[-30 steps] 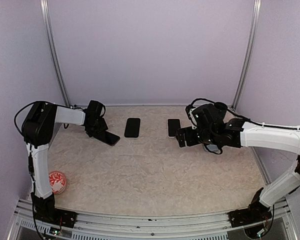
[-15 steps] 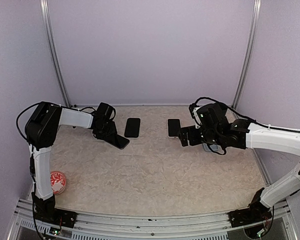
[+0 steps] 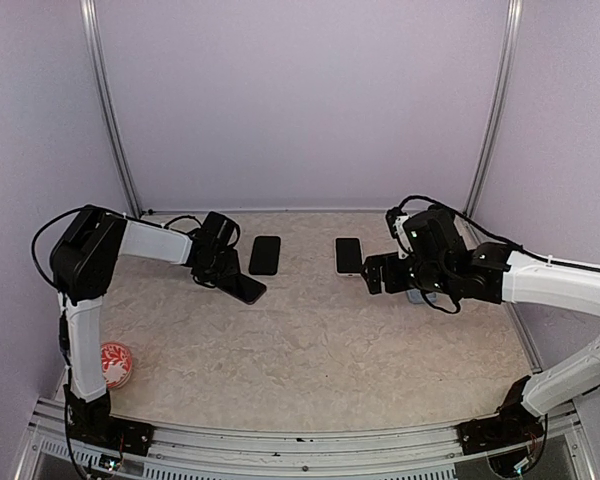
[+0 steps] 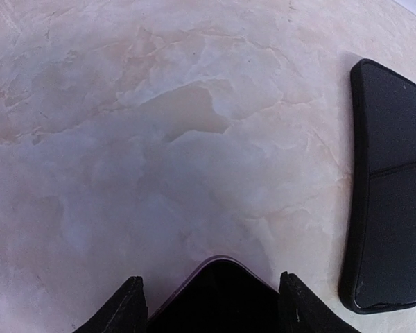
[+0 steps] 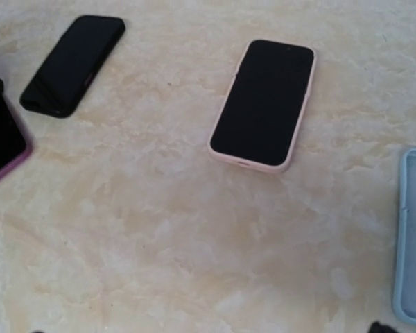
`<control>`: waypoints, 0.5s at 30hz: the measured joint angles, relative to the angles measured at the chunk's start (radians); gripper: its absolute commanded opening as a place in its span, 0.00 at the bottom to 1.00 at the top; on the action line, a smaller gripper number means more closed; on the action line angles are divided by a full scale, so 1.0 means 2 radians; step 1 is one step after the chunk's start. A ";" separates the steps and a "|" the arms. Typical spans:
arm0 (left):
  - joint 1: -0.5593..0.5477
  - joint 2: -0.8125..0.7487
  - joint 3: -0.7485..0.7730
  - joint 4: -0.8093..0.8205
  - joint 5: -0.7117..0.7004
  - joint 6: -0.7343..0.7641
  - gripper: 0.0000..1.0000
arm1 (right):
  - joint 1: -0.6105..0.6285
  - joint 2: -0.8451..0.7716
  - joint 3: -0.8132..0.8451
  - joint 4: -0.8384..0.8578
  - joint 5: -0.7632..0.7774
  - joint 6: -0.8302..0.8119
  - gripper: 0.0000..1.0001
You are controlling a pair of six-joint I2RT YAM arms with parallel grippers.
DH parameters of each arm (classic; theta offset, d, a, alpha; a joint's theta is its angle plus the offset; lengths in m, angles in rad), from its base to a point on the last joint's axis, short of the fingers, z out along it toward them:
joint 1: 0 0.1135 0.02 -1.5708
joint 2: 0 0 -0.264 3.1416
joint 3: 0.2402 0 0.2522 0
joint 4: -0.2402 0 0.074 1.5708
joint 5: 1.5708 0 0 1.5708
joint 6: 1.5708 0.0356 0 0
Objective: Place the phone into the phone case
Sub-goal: Move the phone to the center of the board.
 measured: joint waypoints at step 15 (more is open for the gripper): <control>-0.068 -0.073 -0.103 0.030 0.024 -0.038 0.69 | 0.005 -0.027 -0.028 0.002 -0.004 0.009 1.00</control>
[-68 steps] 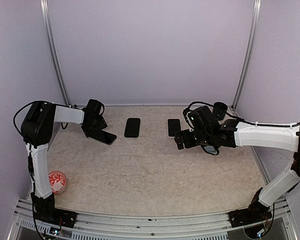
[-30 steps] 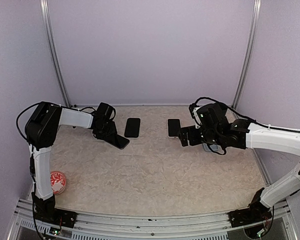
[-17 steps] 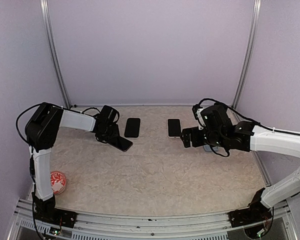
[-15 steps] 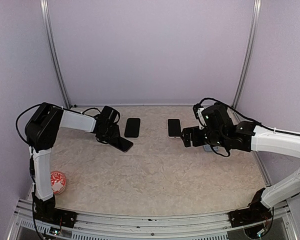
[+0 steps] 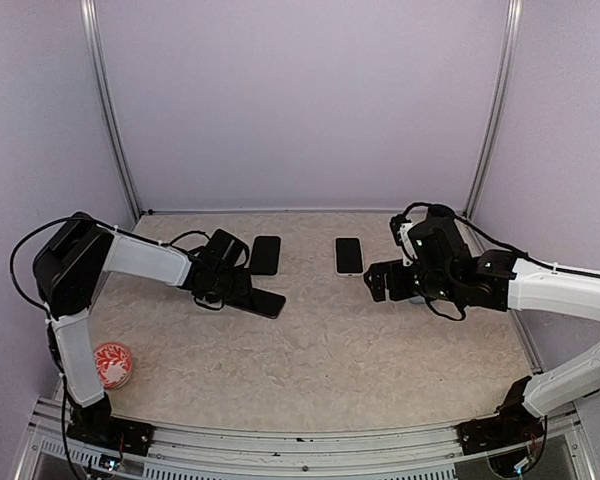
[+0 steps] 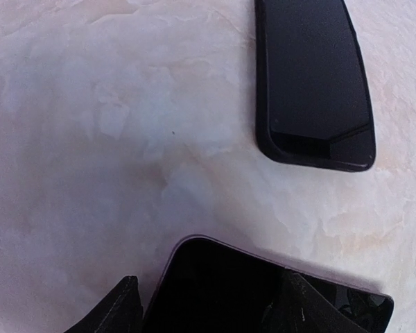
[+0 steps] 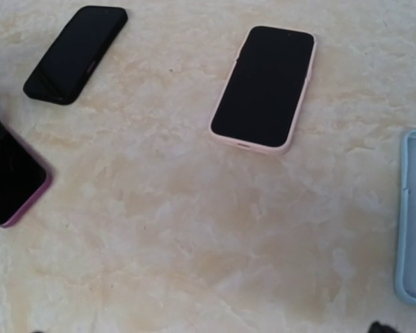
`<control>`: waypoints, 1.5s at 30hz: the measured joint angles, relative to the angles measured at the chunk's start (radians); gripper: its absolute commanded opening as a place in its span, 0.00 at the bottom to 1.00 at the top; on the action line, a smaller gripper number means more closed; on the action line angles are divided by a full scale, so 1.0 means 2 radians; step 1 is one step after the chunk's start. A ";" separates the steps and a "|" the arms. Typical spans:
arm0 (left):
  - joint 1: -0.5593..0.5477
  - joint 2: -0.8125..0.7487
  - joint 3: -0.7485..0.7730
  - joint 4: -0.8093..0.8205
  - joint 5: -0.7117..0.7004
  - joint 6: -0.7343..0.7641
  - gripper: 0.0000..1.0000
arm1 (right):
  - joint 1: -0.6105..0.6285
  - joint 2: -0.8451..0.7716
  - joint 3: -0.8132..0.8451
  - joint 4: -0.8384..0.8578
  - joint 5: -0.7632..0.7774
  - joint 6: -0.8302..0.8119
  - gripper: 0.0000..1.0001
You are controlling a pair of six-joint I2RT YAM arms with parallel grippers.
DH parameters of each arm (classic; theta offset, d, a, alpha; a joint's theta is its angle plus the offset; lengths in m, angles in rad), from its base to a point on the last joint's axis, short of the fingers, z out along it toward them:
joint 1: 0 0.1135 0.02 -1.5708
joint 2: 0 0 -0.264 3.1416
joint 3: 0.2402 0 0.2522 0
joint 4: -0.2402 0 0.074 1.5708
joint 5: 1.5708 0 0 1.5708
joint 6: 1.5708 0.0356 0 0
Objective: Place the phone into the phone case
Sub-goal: Move the phone to the center of the board.
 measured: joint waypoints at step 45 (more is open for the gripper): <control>-0.085 -0.180 -0.187 0.016 0.041 -0.089 0.99 | -0.047 0.181 0.005 0.132 -0.266 -0.341 1.00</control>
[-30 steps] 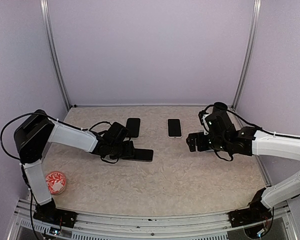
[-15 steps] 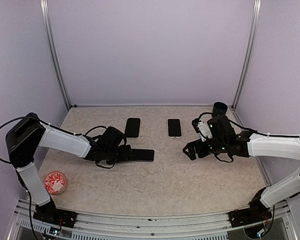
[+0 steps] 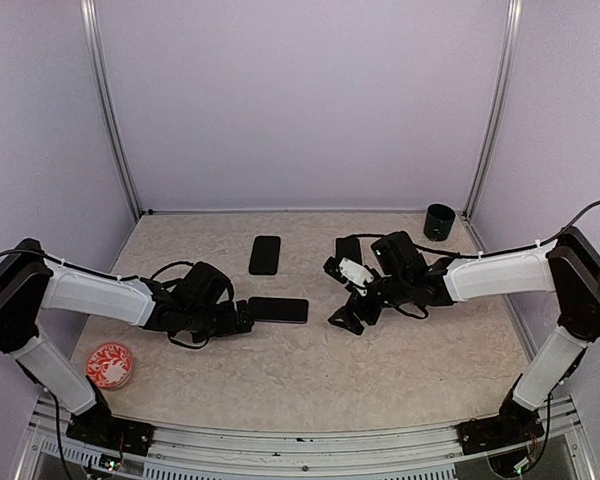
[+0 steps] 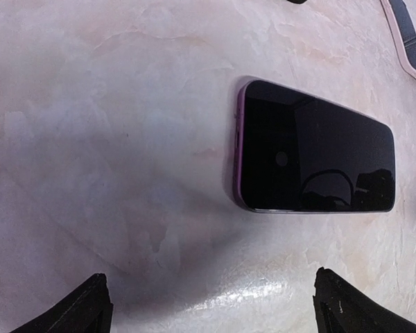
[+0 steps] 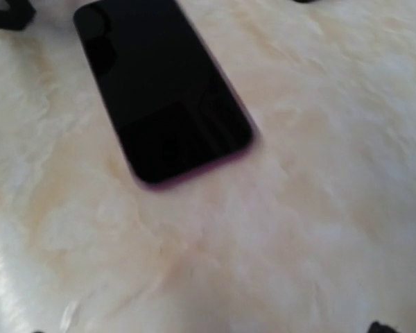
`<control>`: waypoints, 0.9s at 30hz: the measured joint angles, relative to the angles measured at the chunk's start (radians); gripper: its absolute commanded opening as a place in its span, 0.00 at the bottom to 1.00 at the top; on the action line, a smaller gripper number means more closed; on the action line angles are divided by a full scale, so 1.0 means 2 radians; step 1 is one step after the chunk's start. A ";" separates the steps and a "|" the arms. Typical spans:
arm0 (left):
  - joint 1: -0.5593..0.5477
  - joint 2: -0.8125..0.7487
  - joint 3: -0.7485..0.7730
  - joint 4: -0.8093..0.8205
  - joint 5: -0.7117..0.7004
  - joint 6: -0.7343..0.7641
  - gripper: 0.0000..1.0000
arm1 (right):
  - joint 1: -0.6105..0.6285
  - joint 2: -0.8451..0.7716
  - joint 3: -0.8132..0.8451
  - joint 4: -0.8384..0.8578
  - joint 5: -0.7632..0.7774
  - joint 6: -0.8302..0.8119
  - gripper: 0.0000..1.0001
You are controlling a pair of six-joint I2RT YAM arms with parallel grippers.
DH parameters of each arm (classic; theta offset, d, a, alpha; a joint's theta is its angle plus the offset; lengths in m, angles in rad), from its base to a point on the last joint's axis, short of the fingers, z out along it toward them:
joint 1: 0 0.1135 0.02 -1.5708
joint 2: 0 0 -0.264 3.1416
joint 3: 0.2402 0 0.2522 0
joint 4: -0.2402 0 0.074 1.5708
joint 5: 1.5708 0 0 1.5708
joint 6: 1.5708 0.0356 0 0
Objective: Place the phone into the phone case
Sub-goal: Move the phone to the center of the board, then pick up the phone at the center of the board.
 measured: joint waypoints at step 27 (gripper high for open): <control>-0.103 -0.156 -0.037 -0.038 -0.071 -0.024 0.99 | 0.012 0.208 0.190 -0.024 -0.069 -0.149 1.00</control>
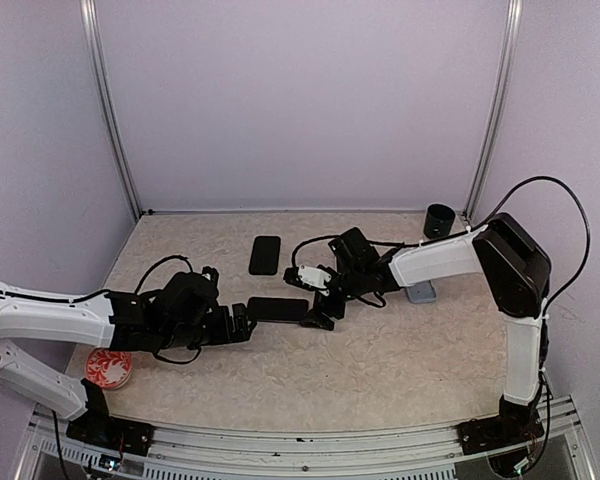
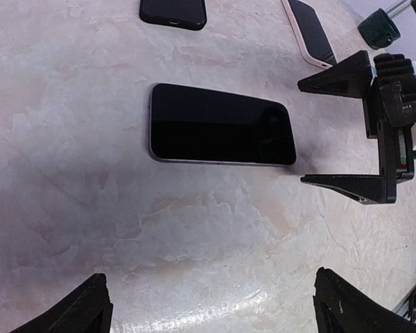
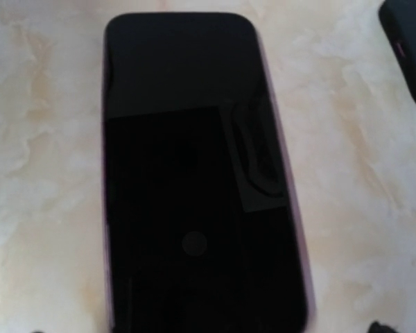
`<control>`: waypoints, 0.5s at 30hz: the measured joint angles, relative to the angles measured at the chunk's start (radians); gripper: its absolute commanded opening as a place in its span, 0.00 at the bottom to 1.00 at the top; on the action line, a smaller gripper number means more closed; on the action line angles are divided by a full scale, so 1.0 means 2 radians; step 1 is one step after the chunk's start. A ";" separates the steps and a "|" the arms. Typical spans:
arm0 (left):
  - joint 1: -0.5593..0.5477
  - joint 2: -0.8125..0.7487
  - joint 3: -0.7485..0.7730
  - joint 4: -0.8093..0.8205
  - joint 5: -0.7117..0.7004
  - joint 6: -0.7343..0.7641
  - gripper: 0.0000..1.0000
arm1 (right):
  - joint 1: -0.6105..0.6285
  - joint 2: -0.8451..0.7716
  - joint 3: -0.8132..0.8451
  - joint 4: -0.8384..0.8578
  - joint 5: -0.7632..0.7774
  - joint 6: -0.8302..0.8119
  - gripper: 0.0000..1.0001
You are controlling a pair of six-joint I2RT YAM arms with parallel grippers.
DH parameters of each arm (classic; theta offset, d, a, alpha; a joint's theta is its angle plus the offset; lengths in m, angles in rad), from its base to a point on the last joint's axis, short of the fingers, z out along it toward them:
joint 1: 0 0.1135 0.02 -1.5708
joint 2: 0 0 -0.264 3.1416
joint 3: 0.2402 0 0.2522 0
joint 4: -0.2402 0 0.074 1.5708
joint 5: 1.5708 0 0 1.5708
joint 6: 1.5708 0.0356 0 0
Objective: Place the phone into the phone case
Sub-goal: Pick up the phone at the center of the board.
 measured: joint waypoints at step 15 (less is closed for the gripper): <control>-0.014 -0.023 -0.016 -0.005 -0.015 -0.012 0.99 | 0.000 0.050 0.042 -0.023 -0.020 -0.011 1.00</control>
